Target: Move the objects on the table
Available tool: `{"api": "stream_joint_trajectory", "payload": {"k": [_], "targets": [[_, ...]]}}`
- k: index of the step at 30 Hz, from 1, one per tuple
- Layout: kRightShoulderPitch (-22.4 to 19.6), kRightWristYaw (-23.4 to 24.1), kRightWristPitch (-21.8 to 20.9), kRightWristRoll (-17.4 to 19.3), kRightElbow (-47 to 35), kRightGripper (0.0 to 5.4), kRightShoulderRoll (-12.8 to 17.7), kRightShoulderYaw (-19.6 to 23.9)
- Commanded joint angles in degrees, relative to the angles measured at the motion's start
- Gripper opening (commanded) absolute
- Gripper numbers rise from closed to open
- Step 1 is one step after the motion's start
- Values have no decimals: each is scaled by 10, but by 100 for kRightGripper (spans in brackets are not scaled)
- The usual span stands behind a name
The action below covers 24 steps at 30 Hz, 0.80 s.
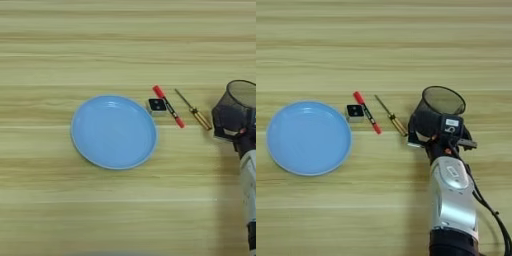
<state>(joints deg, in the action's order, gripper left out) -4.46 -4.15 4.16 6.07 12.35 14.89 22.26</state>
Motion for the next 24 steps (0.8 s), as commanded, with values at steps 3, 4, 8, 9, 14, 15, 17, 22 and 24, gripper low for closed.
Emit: {"api": "stream_joint_trajectory", "payload": {"k": [3,4,8,9,14,15,17,22,24], "targets": [[-47,3,-34,6,1,537,28,7],[-49,2,-36,6,5,537,28,7],[-57,0,-47,8,19,537,31,8],[-58,0,-49,7,21,537,32,8],[-66,1,-55,5,30,537,34,5],[-67,1,-56,5,33,537,34,4],[-72,-1,-63,7,44,537,35,5],[-81,-4,-77,13,59,537,34,5],[-87,-4,-82,14,70,537,36,4]]}}
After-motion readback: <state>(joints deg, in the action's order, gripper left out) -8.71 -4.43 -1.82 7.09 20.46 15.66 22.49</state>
